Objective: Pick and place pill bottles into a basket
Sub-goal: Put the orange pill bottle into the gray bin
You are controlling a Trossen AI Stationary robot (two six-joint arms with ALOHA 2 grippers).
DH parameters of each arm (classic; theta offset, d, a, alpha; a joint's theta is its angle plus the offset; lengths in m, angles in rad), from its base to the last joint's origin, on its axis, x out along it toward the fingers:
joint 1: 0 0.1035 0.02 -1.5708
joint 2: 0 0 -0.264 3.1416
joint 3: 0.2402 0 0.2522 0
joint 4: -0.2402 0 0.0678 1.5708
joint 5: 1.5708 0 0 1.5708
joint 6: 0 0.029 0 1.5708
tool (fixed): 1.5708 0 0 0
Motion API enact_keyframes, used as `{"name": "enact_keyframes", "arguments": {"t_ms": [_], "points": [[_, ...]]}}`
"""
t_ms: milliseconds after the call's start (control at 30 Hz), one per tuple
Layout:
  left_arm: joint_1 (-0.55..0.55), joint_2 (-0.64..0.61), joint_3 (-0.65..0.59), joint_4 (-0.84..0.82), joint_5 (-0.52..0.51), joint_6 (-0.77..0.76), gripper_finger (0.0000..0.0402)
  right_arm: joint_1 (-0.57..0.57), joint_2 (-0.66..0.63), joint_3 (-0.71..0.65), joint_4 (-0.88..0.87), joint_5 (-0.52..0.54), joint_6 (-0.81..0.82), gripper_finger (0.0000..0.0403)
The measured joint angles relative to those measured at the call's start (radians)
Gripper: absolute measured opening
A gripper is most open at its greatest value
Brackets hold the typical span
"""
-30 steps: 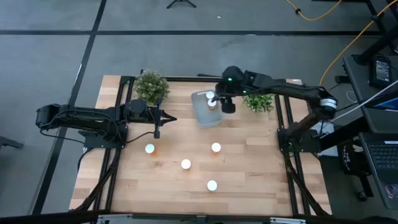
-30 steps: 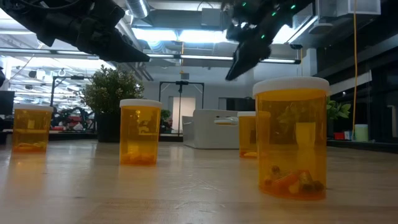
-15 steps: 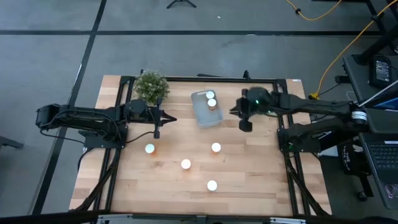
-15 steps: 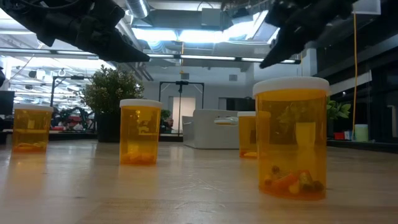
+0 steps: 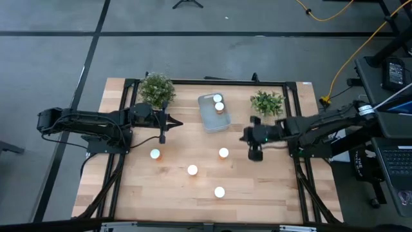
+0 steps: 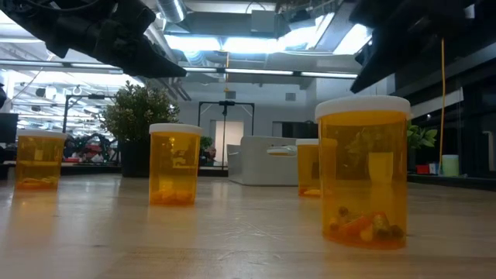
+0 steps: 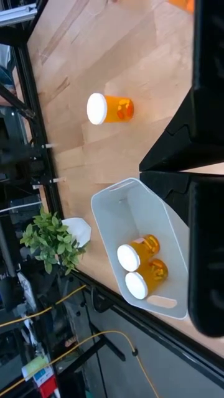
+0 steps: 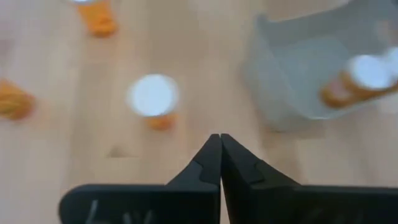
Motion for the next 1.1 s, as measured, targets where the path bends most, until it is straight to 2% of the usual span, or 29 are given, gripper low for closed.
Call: {"name": "enact_keyframes", "arguments": {"t_ms": [100, 267, 467, 767, 867, 967, 1100], "points": [[0.000, 0.000, 0.000, 0.000, 0.000, 0.000, 0.0002, 0.080, 0.004, 0.000, 0.024, 0.023, 0.062, 0.0006], [0.000, 0.000, 0.000, 0.003, 0.015, -0.003, 0.0005, 0.212, 0.013, 0.000, 0.062, 0.149, 0.134, 0.0003], [0.000, 0.000, 0.000, 0.003, 0.079, -0.025, 0.0002, 0.332, 0.025, 0.000, 0.065, 0.233, 0.220, 0.0005], [0.000, 0.000, 0.000, -0.001, 0.089, -0.024, 0.0009, 0.363, 0.070, 0.000, 0.084, 0.246, 0.317, 0.0021], [0.000, 0.000, 0.000, -0.004, 0.089, -0.018, 0.0010, 0.364, 0.101, -0.006, 0.098, 0.300, 0.336, 0.0031], [0.000, 0.000, 0.000, -0.004, 0.088, -0.006, 0.0006, 0.365, 0.116, -0.063, 0.172, 0.355, 0.332, 0.0045], [0.000, 0.000, 0.000, -0.005, 0.088, 0.019, 0.0002, 0.365, 0.116, -0.175, 0.367, 0.363, 0.335, 0.0071]]}}
